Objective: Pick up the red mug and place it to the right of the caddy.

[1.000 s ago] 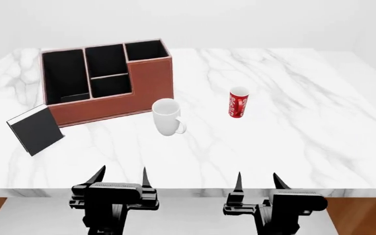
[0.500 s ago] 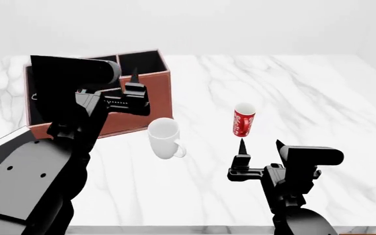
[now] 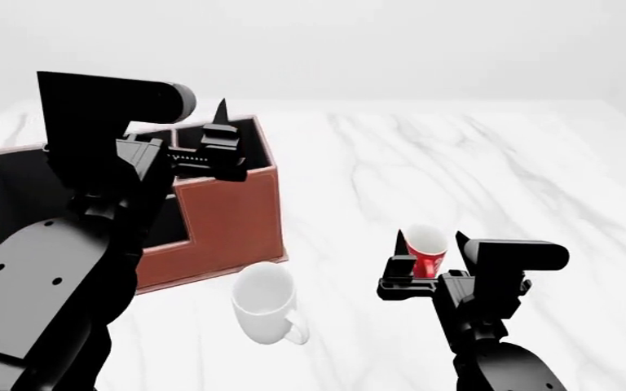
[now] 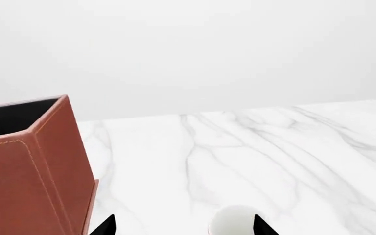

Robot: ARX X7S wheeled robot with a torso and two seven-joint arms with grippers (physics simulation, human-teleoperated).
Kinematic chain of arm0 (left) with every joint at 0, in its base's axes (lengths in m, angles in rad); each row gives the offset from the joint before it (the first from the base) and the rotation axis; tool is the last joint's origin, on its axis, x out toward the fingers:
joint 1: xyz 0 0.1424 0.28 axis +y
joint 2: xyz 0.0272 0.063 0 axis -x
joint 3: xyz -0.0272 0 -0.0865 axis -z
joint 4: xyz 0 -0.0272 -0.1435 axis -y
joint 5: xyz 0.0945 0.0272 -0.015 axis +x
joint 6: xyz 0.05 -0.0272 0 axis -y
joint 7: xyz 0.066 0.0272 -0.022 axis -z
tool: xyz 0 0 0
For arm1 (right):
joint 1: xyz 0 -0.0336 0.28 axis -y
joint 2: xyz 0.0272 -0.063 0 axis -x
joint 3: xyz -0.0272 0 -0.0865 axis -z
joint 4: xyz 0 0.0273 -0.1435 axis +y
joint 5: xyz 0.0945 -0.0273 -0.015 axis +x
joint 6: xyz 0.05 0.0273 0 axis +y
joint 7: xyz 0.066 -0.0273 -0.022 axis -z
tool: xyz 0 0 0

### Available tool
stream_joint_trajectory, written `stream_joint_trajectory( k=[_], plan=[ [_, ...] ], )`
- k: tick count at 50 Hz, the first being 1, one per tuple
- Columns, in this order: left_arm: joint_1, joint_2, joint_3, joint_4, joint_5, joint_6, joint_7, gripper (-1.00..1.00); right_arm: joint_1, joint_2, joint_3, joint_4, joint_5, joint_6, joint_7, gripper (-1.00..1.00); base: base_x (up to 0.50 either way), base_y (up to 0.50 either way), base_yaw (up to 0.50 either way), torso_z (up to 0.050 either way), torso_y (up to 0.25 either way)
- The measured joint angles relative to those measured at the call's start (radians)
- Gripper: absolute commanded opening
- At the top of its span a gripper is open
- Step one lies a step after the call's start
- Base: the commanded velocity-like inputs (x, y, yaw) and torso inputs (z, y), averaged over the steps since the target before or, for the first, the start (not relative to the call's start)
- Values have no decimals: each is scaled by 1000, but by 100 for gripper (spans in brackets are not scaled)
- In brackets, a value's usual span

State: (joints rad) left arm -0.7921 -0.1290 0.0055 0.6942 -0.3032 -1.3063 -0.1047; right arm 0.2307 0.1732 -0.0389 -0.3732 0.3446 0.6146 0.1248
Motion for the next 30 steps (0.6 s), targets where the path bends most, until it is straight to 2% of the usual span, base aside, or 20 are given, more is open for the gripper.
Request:
stream_joint_trajectory(
  k=[13,30],
  plan=[
    [5,-8,6,-7,-6,16,-7,100,1,4,-7,10,8,-7,4,100,500,0,0,0,1],
    [10,-16,0,-7,-20,23,-14,100,-43,25,14,-16,39,-26,-4,100,0,0,0,0,1]
  ],
)
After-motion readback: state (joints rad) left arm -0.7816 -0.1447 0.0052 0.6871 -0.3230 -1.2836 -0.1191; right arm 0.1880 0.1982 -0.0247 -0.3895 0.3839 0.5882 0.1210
